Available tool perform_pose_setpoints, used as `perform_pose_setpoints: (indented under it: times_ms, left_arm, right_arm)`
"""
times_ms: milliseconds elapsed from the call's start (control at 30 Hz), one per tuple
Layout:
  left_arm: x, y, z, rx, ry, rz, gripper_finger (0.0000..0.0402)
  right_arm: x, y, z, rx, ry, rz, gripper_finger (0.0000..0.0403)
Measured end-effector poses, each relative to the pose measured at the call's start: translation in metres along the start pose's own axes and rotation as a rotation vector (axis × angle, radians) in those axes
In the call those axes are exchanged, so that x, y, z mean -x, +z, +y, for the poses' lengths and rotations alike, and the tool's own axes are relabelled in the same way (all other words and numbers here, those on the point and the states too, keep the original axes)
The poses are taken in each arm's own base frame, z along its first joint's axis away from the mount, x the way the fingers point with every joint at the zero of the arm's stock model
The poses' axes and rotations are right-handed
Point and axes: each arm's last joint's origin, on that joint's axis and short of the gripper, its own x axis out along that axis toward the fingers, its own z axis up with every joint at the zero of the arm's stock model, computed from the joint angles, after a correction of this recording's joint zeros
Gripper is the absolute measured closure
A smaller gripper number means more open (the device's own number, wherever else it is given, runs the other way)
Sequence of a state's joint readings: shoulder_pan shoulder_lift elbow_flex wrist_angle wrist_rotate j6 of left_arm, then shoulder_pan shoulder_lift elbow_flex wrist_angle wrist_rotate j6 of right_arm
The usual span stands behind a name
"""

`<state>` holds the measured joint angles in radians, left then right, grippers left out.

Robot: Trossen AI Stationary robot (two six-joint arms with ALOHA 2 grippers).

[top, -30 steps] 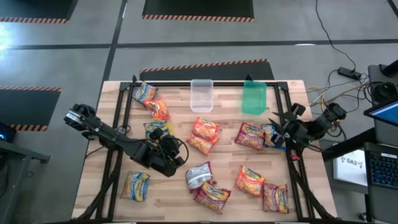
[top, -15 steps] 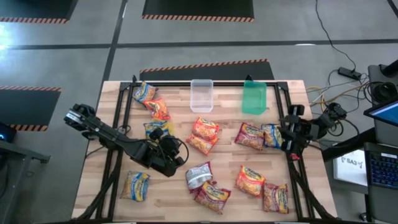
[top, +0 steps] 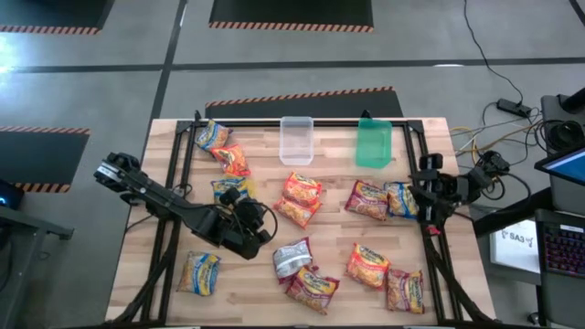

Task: Sort Maruchan noodles
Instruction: Put the red noodle pack into the green bin

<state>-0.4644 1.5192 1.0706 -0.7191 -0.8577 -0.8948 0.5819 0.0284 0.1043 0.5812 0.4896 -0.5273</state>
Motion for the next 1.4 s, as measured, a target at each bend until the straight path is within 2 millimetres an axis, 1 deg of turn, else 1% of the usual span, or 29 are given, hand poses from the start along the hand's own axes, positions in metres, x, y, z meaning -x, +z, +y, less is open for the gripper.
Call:
perform_pose_setpoints:
  times_ms: [233, 367, 467, 567, 700, 800, 933, 1000, 1100, 1267, 1400]
  left_arm:
    - [-0.001, 0.0, 0.001, -0.002, 0.003, 0.001, 0.031]
    - [-0.001, 0.0, 0.001, -0.002, 0.005, 0.002, 0.031]
    - [-0.001, 0.001, 0.001, -0.002, 0.007, 0.003, 0.031]
    - [-0.002, 0.001, 0.002, -0.002, 0.013, 0.005, 0.031]
    - [-0.004, 0.002, 0.004, -0.002, 0.024, 0.009, 0.031]
    - [-0.005, 0.002, 0.004, -0.003, 0.026, 0.01, 0.031]
    - [-0.005, 0.001, 0.005, -0.015, 0.034, 0.017, 0.031]
    - [-0.005, 0.001, 0.006, -0.023, 0.039, 0.021, 0.031]
    - [-0.005, 0.0, 0.007, -0.036, 0.048, 0.029, 0.031]
    - [-0.005, -0.001, 0.008, -0.044, 0.052, 0.033, 0.031]
    - [-0.005, -0.001, 0.008, -0.063, 0.053, 0.035, 0.031]
  right_arm:
    - [0.0, 0.0, 0.0, -0.122, -0.007, 0.003, 0.0287]
    - [0.0, 0.001, -0.001, -0.152, -0.017, 0.004, 0.0287]
    - [-0.001, 0.001, -0.004, -0.216, -0.107, 0.042, 0.0287]
    - [-0.004, 0.002, -0.005, -0.235, -0.191, 0.09, 0.0287]
    - [-0.011, 0.008, -0.008, -0.248, -0.317, 0.151, 0.0287]
    - [-0.02, 0.011, -0.006, -0.252, -0.34, 0.197, 0.0287]
    - [-0.033, 0.009, 0.002, -0.267, -0.383, 0.338, 0.0278]
    - [-0.038, 0.008, 0.005, -0.278, -0.392, 0.422, 0.0265]
    - [-0.043, 0.009, 0.008, -0.369, -0.399, 0.548, 0.0236]
    - [-0.042, 0.009, 0.008, -0.525, -0.519, 0.742, 0.0192]
    - [-0.039, 0.0, 0.013, -0.655, -0.615, 0.934, 0.0185]
